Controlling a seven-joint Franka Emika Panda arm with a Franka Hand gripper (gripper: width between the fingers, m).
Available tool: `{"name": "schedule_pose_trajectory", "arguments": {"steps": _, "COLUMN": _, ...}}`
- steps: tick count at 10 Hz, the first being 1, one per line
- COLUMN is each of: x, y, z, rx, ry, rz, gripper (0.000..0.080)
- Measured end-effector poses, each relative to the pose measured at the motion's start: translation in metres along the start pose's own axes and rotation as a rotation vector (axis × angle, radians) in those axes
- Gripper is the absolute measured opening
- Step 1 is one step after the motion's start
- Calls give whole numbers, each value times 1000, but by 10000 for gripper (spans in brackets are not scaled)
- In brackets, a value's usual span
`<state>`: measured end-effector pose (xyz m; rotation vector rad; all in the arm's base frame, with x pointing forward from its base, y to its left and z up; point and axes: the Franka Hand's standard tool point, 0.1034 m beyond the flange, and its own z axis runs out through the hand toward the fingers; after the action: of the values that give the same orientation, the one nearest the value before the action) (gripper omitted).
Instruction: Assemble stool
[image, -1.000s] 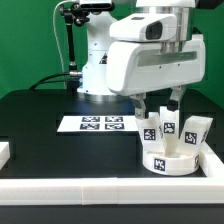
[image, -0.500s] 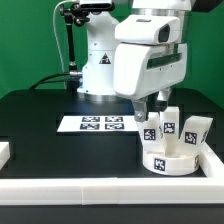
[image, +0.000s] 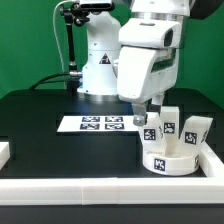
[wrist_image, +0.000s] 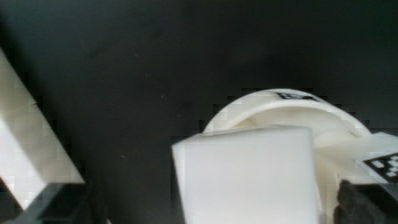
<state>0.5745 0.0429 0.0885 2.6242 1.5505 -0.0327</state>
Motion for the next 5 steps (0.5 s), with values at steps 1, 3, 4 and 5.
{"name": "schedule_pose_trajectory", "arguments": {"steps": 1, "x": 0, "y": 0, "z": 0, "rx": 1, "ry": -1, "rz": 11, "gripper": 649}}
{"name": "schedule_pose_trajectory", "arguments": {"steps": 3, "x": 5, "y": -1, "z": 1, "rx": -8, "ry": 7, "rz": 72, "gripper": 649}}
{"name": "schedule_pose_trajectory", "arguments": {"steps": 4, "x": 6, "y": -2, "z": 1, "rx": -6, "ry": 7, "rz": 84, "gripper": 621}}
{"name": "schedule_pose_trajectory", "arguments": {"steps": 5, "x": 5, "y": -1, "z": 1, "rx": -5, "ry": 6, "rz": 86, "gripper": 621}}
